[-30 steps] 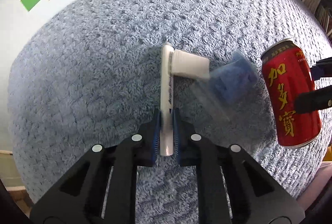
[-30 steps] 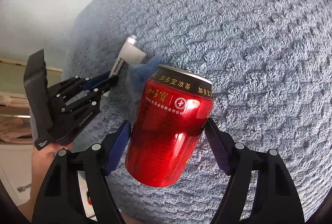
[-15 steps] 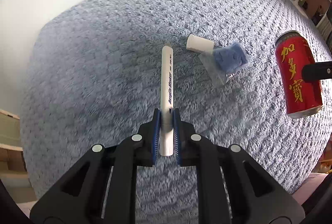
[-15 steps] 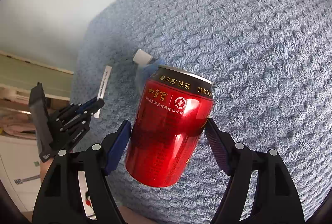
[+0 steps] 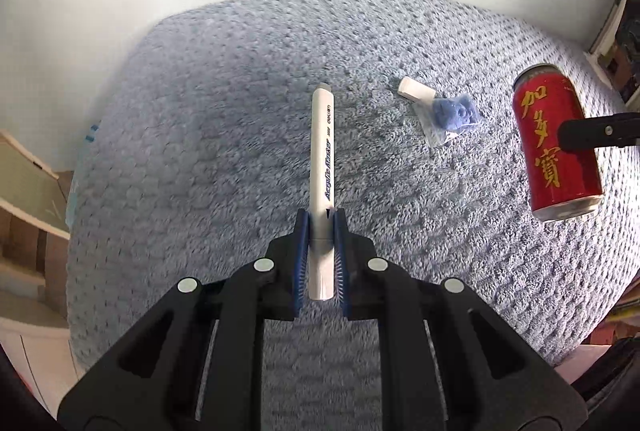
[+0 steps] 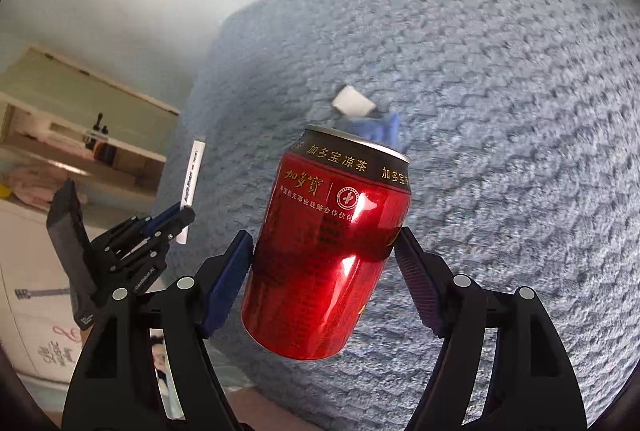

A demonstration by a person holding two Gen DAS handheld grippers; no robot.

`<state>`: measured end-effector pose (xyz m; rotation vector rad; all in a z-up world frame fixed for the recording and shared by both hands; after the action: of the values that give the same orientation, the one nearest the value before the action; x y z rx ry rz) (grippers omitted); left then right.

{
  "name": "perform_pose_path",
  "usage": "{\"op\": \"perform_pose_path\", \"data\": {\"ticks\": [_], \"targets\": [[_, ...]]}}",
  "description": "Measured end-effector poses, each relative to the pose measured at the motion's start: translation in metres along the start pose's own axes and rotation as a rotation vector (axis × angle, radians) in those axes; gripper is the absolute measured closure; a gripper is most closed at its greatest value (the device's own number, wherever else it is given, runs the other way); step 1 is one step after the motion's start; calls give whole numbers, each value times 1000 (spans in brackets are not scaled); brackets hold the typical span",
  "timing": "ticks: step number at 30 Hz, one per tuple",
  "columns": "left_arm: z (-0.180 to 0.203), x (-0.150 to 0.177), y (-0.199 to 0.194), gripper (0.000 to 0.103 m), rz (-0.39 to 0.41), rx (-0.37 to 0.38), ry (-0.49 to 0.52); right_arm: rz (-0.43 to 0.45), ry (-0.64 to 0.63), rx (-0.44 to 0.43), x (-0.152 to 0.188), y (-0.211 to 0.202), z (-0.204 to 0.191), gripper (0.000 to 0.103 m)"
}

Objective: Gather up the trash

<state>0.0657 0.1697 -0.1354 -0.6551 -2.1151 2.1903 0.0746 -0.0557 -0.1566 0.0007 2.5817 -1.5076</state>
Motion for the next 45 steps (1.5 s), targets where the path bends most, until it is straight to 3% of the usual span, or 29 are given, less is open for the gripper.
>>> {"op": "perform_pose_path", "data": {"ticks": [12, 22, 35, 45], "targets": [[-61, 66, -29, 92, 0, -87, -222, -123, -217, -38, -3, 46, -83, 30], [-109, 155, -48, 92, -33, -149, -445, -270, -418, -67, 18, 100, -167, 30], [-134, 312, -60, 92, -124, -167, -778, -525, -760, -87, 111, 184, -285, 30], [-126, 419, -53, 92, -193, -145, -1006, -689, -980, -53, 204, 230, -340, 30]]}}
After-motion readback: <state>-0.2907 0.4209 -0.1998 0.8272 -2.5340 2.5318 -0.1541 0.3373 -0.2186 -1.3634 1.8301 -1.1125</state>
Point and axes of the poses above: each gripper's, at about its wrist camera, not at the fingertips, and y roughly the way its jaws point, z to its right, x to its underside, the point moved 6 cm from there along y, roughly the way its jaws point, and after that the axes turned 12 degrees about -z, right-handed, at the moved point
